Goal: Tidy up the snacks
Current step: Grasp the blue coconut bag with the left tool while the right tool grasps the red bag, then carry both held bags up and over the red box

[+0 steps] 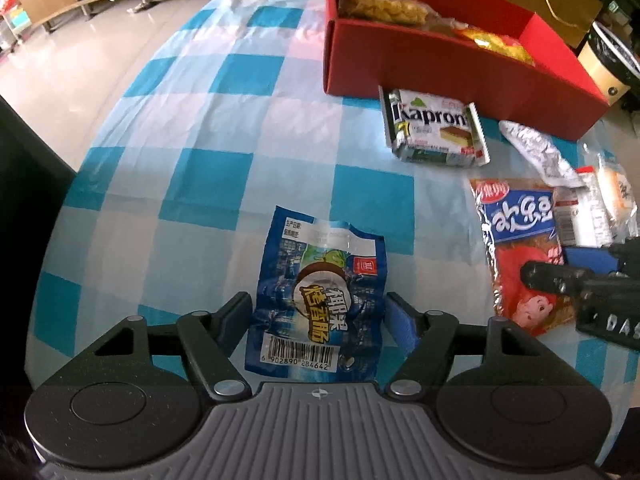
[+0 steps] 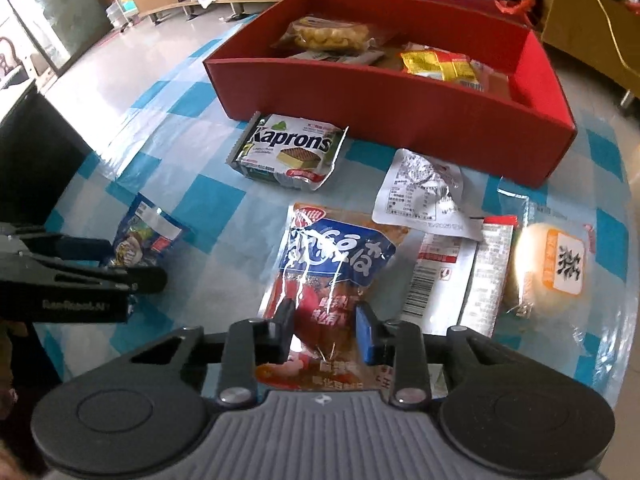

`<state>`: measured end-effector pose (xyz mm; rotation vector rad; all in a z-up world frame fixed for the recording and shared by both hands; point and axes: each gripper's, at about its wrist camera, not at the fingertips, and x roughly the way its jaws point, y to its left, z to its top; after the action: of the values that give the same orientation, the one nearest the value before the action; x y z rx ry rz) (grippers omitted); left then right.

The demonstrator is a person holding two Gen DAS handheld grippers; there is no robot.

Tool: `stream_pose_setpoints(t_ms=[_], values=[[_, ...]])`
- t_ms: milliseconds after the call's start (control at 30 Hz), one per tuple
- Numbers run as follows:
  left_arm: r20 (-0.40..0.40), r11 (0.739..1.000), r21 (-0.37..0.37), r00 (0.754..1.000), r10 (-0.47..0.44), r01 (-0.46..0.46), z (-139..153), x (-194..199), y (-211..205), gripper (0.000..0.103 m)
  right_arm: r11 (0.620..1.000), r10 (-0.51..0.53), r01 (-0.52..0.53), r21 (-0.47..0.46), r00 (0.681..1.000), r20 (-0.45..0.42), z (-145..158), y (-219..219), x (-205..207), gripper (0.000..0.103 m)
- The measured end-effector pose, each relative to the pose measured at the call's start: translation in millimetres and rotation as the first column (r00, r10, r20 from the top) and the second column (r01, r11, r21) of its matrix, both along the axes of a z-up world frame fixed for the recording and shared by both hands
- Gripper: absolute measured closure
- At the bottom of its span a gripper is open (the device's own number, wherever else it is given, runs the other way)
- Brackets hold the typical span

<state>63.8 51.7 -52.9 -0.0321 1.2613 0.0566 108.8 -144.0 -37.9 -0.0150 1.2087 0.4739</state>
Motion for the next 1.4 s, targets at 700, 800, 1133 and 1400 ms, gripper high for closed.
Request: stream_pose_setpoints(t_ms=[700, 800, 1133, 1400], values=[[-0.012, 0.999, 0.049, 1.000, 0.026, -0.025, -12.7, -2.5, 9.0, 0.004, 0.996, 0.084, -0.084, -0.003, 0.996, -0.006, -16.3, 29.9, 12.5, 0.011], [0.003, 0.999, 0.043, 1.000, -0.013, 0.013, -2.9, -6.9, 0.0, 0.026, 0.981, 0.148, -0.137, -0.139, 0.986, 0.073, -10.1, 38.2, -0.8, 0.044], [0.044, 0.999, -0.021, 0.998, 0.037, -0.036, 18.4, -1.8, 9.5, 0.026, 0.995, 0.090, -0.086, -0.043, 0.992, 0.085, 13.8, 12.2, -2.9, 0.057], [0.075, 0.997, -0.072, 0.996, 0.046, -0.040, 31.9, 7.1, 3.4, 0.026, 0.996, 0.040, -0.047, 0.074, 0.995, 0.091, 34.5, 3.7, 5.3, 0.057]])
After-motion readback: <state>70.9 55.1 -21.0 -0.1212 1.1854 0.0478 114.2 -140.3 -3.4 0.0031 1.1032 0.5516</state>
